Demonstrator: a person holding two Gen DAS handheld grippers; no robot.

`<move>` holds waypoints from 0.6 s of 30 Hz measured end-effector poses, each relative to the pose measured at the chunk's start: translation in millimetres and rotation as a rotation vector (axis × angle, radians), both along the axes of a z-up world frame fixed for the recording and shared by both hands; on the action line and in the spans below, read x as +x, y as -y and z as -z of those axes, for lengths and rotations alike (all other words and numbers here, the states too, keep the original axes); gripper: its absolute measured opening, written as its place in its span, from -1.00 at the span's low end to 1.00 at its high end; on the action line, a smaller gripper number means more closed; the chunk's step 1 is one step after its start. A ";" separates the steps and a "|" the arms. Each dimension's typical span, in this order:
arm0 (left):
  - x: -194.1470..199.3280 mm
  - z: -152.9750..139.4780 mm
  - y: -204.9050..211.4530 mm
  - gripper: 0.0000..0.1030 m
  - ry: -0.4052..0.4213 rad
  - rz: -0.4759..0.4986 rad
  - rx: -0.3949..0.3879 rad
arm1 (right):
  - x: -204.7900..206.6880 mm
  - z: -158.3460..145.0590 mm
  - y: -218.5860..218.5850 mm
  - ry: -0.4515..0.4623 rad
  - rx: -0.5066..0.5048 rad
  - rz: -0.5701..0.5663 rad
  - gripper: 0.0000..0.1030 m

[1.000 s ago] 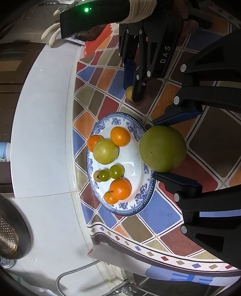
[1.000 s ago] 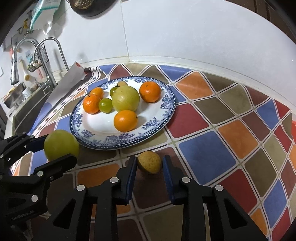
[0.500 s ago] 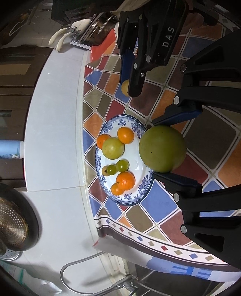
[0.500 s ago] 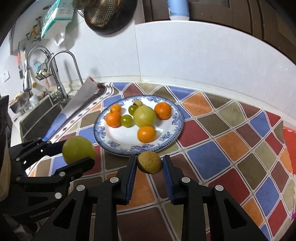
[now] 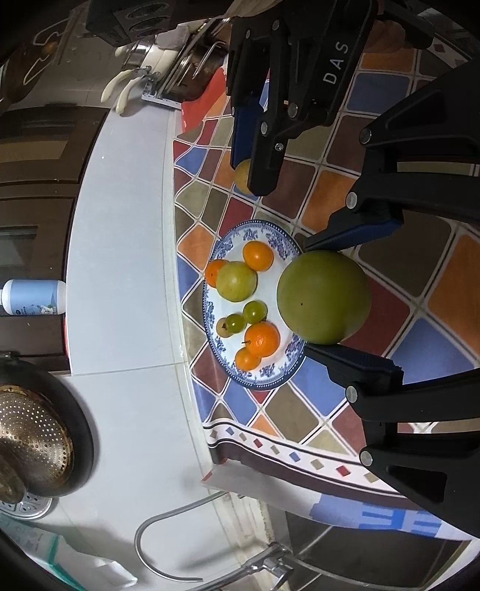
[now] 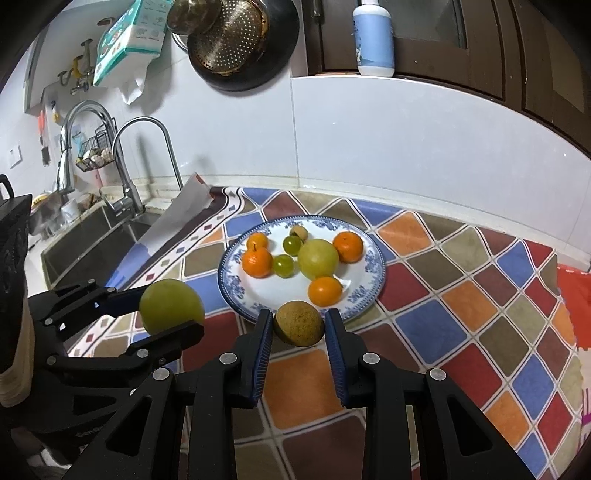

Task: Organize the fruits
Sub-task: 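Carry the pomelo and yellow fruit up and over the plate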

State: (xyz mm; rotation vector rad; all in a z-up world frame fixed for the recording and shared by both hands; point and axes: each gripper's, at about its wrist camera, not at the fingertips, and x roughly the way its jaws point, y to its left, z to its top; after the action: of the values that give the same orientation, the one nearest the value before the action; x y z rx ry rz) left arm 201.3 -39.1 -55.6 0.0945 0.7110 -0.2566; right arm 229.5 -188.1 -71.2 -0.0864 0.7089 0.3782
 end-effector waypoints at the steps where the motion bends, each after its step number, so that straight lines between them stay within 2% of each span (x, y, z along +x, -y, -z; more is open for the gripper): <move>1: 1.2 -0.6 -1.5 -0.05 0.002 0.005 0.002 | 0.2 -0.2 -2.2 0.002 0.001 0.004 -0.42; 18: 53.9 4.7 -3.5 -0.05 0.009 0.079 0.016 | 32.8 3.5 -17.0 0.001 -0.013 0.050 -0.42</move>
State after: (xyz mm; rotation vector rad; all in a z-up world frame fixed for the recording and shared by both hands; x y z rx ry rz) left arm 255.2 -35.6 -60.3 0.1386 0.7012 -0.3258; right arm 262.3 -171.0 -74.7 -0.0807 0.7107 0.3260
